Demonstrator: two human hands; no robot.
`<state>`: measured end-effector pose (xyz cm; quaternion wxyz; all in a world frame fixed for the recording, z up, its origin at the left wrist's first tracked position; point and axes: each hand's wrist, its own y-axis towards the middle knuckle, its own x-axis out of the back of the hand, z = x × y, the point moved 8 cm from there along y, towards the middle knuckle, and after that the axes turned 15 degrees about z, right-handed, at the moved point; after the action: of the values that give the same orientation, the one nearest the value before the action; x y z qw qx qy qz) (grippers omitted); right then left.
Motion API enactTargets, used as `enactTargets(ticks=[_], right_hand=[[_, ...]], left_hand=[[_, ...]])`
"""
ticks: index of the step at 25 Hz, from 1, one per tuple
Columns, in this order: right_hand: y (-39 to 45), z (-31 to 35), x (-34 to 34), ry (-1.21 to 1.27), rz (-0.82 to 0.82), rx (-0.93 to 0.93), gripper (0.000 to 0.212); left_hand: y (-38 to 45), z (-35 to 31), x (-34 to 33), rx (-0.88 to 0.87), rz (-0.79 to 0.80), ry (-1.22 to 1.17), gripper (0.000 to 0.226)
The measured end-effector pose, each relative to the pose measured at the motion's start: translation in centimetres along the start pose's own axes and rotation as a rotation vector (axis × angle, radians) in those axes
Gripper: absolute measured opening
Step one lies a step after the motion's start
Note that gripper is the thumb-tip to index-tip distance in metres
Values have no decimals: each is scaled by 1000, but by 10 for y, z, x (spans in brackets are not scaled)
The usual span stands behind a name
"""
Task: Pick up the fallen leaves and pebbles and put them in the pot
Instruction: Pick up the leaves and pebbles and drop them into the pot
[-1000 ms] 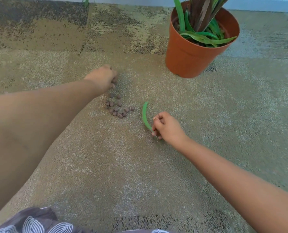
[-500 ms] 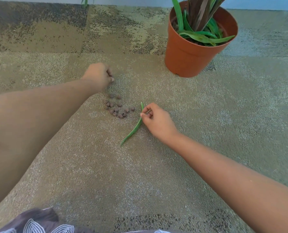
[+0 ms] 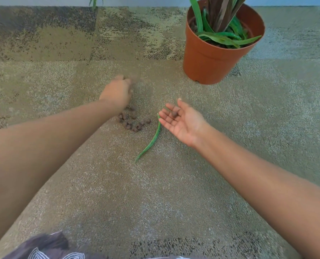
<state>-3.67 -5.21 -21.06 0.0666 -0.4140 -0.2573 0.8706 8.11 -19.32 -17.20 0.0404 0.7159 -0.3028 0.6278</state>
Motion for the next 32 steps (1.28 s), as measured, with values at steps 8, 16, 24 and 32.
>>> enactTargets(ticks=[8,16,24,32], right_hand=[[-9,2,-9,-818,-92,-6,32],[2,-15,0,-1598,-192,-166,32],[-15,35,-41,-1618,-166,-169,31],[-31,31,-83,-1635,-23,14,38]], left_hand=[[11,42,-4,154,-119,-142,30],[-66,-6,-48,382,-234,-2183,14],[-102,-67,-87,423,-60,-2356,22],[-95,-80,-94,237,-103,-2709,33]])
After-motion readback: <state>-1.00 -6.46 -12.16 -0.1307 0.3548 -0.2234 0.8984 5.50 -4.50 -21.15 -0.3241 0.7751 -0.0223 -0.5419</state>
